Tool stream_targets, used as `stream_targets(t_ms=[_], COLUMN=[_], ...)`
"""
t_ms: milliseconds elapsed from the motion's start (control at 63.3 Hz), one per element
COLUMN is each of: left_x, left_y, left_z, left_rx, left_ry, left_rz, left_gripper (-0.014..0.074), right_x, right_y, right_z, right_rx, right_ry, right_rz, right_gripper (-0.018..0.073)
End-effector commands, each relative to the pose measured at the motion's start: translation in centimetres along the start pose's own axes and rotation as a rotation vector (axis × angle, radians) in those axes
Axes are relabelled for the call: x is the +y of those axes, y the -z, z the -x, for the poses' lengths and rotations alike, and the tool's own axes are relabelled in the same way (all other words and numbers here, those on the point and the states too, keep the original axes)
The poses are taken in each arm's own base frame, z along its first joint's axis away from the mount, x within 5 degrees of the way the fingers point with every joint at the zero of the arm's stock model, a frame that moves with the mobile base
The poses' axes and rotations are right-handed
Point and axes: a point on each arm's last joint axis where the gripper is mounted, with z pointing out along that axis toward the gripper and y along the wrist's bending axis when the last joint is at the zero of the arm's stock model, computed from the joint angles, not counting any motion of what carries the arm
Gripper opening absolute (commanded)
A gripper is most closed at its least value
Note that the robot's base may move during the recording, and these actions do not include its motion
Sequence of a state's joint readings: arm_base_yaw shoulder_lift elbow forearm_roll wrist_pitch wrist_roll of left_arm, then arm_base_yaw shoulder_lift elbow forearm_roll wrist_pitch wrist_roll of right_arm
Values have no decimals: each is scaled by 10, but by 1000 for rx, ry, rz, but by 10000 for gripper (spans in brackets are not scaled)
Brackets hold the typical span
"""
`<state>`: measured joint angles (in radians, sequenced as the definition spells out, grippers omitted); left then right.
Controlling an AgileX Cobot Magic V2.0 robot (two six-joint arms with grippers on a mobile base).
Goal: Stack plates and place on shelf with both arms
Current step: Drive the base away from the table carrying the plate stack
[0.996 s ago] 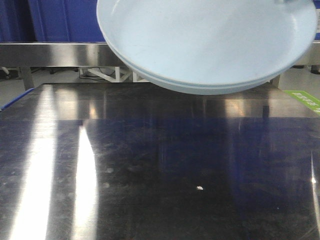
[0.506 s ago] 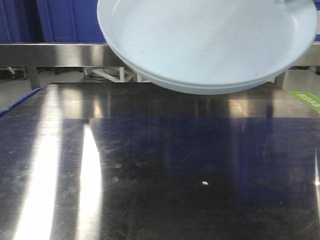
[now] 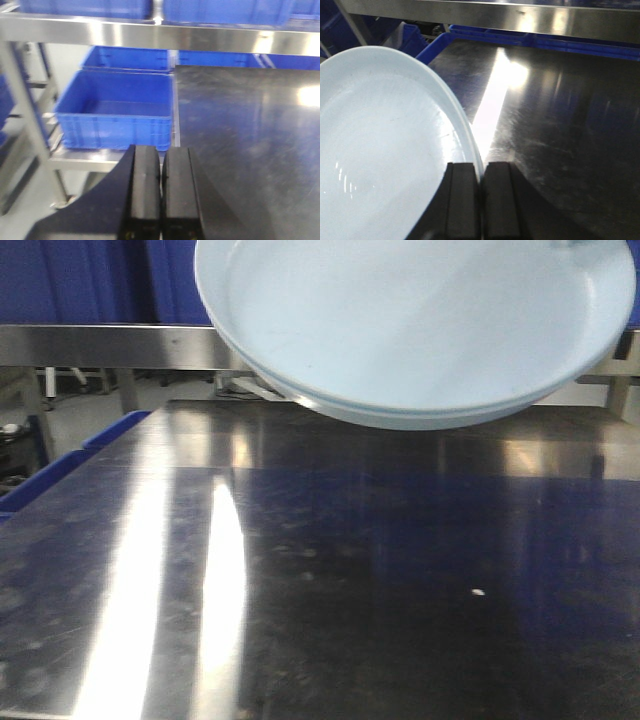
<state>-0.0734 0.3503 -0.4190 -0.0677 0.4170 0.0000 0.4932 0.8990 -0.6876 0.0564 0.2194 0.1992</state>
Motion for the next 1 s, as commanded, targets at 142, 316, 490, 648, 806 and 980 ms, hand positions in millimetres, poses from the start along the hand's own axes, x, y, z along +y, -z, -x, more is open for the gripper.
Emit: stream_targets(t_ms=[142,316,490,648,806,980], left_x=[-1,-1,-1,-1,-1,-1], left_y=[3,3,3,3,3,3], left_z=[17,17,17,17,17,17], left_rx=[-112,-112,-110,-110,-110,-110], left_ry=[0,0,0,0,0,0], left_rz=[-5,-5,-5,-5,-5,-5], left_gripper=[99,99,99,99,99,99], right_x=[5,5,5,5,5,5], right_y=[8,8,8,8,8,8], right_z=[22,22,22,22,22,22], right_rx=[-152,-152,-152,-152,-152,-152], right_ry=[2,2,2,2,2,2], right_rz=[35,35,35,35,35,35], right_gripper=[48,48,48,48,48,48])
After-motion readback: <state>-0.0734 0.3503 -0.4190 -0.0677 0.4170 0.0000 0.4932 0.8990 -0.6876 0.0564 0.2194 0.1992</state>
